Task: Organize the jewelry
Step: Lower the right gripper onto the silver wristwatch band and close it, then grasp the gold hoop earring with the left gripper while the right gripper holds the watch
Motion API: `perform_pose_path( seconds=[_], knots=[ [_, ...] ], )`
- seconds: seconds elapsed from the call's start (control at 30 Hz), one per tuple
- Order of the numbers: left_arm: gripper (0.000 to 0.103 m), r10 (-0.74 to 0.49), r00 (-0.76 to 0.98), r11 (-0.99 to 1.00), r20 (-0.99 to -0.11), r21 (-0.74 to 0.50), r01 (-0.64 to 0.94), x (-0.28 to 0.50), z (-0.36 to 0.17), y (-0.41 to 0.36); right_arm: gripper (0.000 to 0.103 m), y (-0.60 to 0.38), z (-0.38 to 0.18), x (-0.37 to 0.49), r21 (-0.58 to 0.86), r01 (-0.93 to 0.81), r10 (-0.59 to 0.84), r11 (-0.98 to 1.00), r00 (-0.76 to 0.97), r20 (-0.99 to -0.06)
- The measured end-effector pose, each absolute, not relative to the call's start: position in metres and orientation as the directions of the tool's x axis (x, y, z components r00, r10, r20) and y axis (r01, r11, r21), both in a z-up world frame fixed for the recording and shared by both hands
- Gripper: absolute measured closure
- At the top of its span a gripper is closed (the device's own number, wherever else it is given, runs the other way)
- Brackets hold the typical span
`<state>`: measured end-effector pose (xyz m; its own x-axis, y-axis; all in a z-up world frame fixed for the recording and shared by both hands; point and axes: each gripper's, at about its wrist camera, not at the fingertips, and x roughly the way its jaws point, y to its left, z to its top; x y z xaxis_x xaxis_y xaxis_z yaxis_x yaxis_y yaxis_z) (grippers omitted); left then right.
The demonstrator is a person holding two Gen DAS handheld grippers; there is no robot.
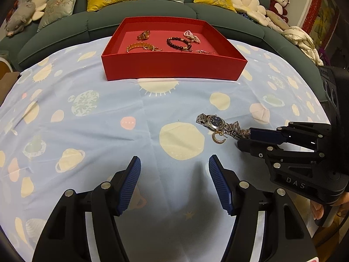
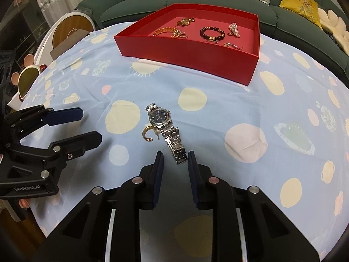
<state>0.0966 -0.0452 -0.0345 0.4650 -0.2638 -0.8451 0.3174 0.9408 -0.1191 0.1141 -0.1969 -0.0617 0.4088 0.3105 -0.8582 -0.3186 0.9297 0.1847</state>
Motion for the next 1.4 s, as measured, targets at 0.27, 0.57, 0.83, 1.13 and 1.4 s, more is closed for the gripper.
perform_pose_path(
  seconds=[0.27,0.57,0.83,1.13,1.4],
  knots=[
    [0.04,-0.266,0.465,0.941,-0.845,-0.123,0.314,0.096,-0.035,-0.041,0.073,-0.183,-0.064,0.128,0.176,-0.322,0.312,0.93,0.439,-0.843],
    [0.04,-0.283,0.467,0.939,-0.838,-0.141,0.315,0.096,-0.033,-0.038,0.092,-0.197,-0.063,0.123,0.159,-0.261,0.264,0.952,0.441,-0.858],
    [0.04,-0.36,0.453,0.895,-0.815,-0.166,0.414,0.099,-0.033,-0.08,0.092,-0.229,-0.058,0.108,0.193,-0.159,0.243,0.968,0.423,-0.873],
    [0.053,-0.356,0.466,0.867,-0.81,-0.101,0.487,0.109,-0.054,-0.111,0.092,-0.244,-0.058,0.097,0.214,-0.124,0.246,0.969,0.407,-0.88],
    [0.085,-0.339,0.516,0.851,-0.787,-0.023,0.524,0.106,-0.056,-0.117,0.092,-0.247,-0.058,0.096,0.22,-0.114,0.247,0.969,0.404,-0.881]
  ],
)
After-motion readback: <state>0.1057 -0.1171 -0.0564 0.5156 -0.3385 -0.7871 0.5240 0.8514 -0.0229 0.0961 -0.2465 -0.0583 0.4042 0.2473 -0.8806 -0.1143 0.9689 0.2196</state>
